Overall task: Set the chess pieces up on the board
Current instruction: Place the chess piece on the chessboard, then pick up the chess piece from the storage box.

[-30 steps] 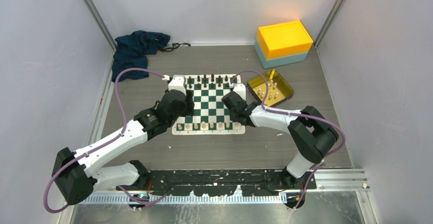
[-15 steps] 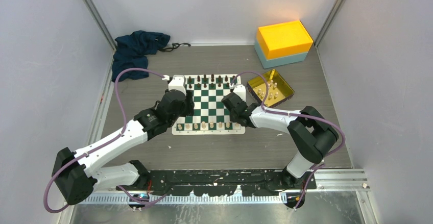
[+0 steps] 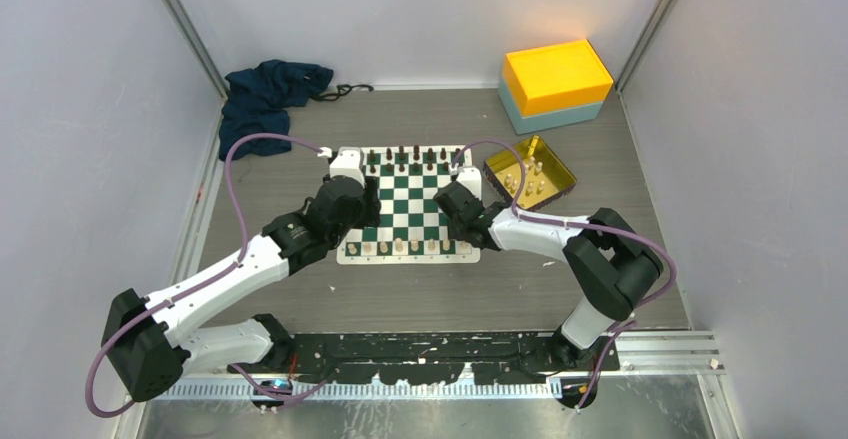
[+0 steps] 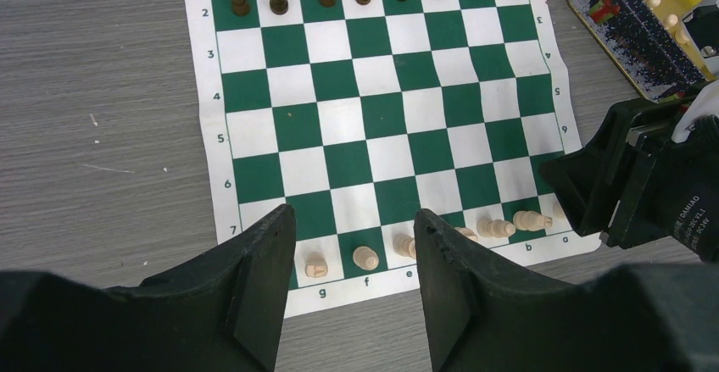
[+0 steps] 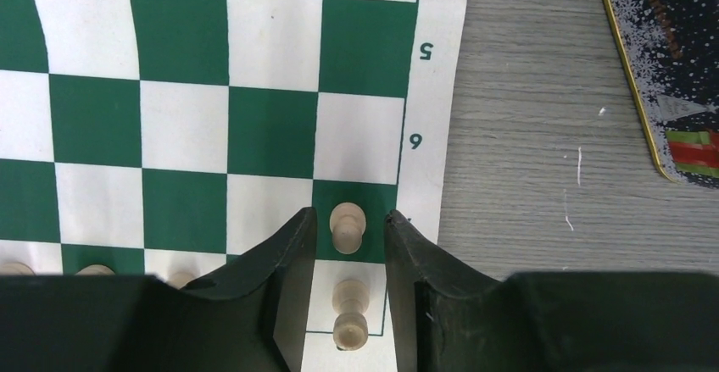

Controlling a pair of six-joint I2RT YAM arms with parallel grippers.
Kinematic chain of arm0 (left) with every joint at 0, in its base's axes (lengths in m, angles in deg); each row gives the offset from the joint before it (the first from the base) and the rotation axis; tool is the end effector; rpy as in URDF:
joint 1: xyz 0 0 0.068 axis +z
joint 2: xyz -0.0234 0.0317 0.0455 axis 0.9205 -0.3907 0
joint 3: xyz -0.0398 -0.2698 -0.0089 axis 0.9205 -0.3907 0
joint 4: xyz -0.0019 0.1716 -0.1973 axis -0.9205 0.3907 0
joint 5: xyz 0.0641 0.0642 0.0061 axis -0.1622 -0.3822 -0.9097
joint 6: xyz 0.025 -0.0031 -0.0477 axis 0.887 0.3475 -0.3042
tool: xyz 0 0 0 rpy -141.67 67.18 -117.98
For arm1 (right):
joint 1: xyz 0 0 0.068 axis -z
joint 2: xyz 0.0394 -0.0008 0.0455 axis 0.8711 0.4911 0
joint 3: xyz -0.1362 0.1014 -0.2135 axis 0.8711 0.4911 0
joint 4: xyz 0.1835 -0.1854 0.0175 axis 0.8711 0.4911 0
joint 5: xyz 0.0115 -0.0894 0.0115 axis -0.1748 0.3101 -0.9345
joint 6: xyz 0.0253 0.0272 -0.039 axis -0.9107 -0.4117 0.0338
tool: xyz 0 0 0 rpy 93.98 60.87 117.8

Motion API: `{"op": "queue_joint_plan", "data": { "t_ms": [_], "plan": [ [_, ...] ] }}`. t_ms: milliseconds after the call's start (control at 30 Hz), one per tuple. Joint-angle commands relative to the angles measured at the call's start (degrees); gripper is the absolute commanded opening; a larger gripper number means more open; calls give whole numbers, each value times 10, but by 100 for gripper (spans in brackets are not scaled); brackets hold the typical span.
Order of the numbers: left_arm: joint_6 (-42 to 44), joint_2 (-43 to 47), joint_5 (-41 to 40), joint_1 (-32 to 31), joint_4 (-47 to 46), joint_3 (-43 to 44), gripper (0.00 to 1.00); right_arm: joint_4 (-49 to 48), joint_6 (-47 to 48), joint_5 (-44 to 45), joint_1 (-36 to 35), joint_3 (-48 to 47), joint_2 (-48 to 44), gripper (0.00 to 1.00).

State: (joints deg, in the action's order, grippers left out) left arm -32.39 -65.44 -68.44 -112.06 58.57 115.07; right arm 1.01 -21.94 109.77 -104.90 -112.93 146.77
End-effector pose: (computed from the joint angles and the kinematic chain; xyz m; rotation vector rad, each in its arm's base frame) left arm 0.1825 -0.1611 0.2832 0.0258 2.1064 -0.3063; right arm 0.2334 0.2067 0.1639 -0.1300 2.4116 0.0215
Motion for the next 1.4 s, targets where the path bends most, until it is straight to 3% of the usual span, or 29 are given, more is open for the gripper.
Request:
{"op": "queue_joint_plan", "data": {
  "t_ms": [0,367,567,833,1367],
  "plan": [
    [-1,8,-13,-2,-20,5,55,11,10,21,-5,-34,-26,41],
    [-1,-4,-13,-2,-22,13,55,79,59,66,13,-145,-77,41],
    [1,-10,-11,-2,-24,14,59,89,69,70,98,-199,-80,41],
    [8,-23,-12,-2,-30,22,70,96,67,26,237,-238,-29,42],
    [19,-75,-17,-1,-39,55,79,49,45,-29,354,-231,67,43]
  ]
}}
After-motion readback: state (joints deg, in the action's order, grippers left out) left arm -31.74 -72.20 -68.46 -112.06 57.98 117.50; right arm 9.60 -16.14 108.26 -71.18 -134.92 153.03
